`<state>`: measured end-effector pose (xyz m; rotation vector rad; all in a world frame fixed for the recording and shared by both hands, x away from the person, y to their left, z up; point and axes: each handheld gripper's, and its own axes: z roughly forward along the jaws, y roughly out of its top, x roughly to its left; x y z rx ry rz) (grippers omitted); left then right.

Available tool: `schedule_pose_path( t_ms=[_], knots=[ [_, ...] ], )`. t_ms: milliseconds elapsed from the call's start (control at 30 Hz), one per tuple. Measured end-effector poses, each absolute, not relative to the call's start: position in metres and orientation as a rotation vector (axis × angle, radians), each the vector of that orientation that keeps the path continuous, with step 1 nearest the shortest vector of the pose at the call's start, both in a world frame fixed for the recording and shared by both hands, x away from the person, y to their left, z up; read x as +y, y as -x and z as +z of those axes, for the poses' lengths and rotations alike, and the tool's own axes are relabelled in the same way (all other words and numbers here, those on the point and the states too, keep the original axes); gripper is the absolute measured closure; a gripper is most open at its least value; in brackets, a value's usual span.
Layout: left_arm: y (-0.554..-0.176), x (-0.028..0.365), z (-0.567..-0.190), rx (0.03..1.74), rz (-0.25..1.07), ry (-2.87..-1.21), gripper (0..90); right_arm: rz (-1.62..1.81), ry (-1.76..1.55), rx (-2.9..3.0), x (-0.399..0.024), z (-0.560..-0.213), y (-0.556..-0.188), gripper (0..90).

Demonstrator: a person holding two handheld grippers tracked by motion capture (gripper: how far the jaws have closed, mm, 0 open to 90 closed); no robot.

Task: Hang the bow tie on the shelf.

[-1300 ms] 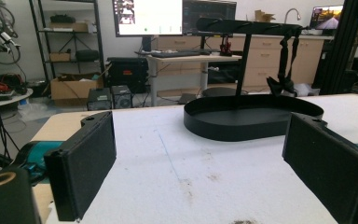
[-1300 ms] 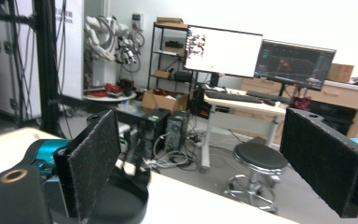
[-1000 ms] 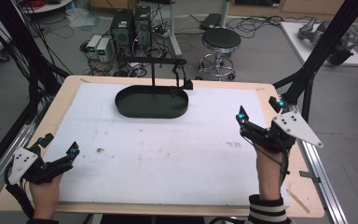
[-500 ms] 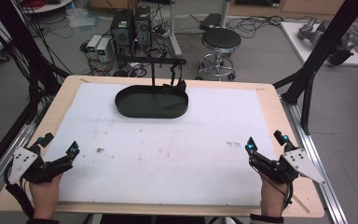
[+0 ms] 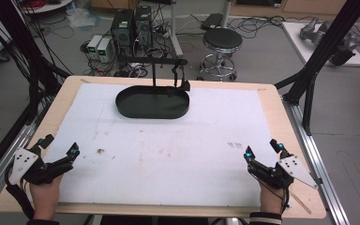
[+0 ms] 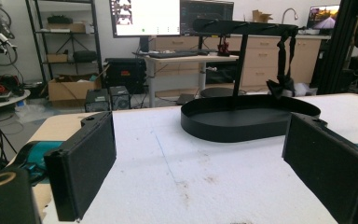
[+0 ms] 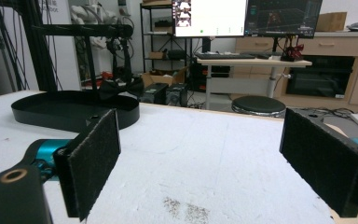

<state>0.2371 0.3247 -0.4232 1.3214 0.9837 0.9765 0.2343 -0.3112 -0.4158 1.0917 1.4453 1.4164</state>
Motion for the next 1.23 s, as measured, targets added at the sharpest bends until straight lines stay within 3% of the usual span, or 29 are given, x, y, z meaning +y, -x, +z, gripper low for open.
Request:
schedule_pose_path(
  t_ms=[1233],
  knots=[
    [-0.2387, 0.3248, -0.4233, 0.974, 0.972, -1.321, 10.1, 1.397, -1.123, 1.460, -0.3175, -0.4216, -0.2291, 11.5]
  ],
)
